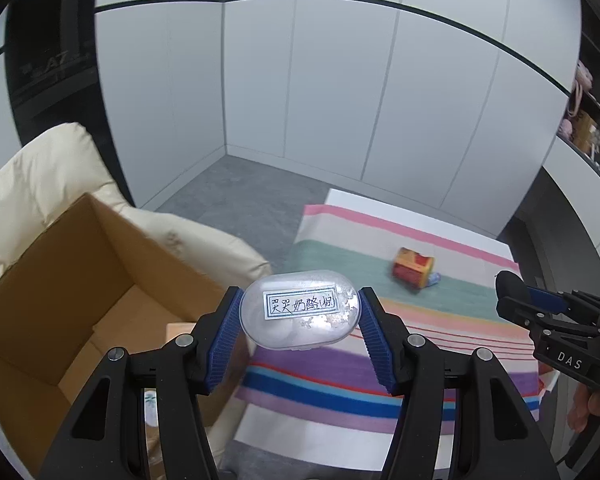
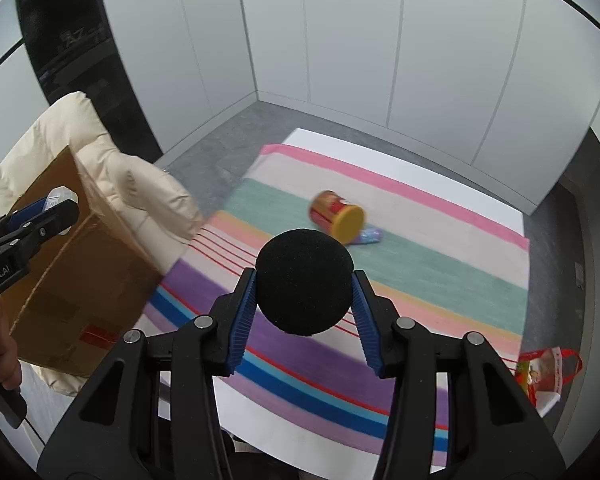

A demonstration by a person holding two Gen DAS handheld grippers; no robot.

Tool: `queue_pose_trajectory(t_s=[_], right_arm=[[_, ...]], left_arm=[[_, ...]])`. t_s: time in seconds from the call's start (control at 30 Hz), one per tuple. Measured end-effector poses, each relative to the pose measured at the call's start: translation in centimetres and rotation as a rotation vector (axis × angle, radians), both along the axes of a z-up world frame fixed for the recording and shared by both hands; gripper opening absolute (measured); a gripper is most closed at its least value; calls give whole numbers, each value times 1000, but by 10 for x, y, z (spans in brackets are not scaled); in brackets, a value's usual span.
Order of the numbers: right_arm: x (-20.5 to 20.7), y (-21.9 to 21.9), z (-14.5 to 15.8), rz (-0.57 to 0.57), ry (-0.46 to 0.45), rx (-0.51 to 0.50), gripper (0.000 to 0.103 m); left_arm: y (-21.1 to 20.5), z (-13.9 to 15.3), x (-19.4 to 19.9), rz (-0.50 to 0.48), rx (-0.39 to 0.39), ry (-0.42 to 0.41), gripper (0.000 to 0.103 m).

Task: Organize objects
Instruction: 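Carry the black puff and clear labeled box over the cardboard box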

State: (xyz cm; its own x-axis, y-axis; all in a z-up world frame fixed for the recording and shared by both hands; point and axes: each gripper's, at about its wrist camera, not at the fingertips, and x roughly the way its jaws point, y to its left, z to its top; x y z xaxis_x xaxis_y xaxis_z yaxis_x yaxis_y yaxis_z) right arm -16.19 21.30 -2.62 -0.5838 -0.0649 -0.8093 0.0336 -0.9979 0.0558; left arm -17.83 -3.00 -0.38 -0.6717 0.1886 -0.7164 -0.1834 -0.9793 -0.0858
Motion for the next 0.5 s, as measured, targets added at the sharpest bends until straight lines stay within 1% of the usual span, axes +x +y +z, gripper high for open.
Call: queue_pose_trajectory(t_s=[0.5], right_arm=[[-17,-88,6,145,26,5,49]], left_arm=[[-78,2,11,135,2,-3,59]])
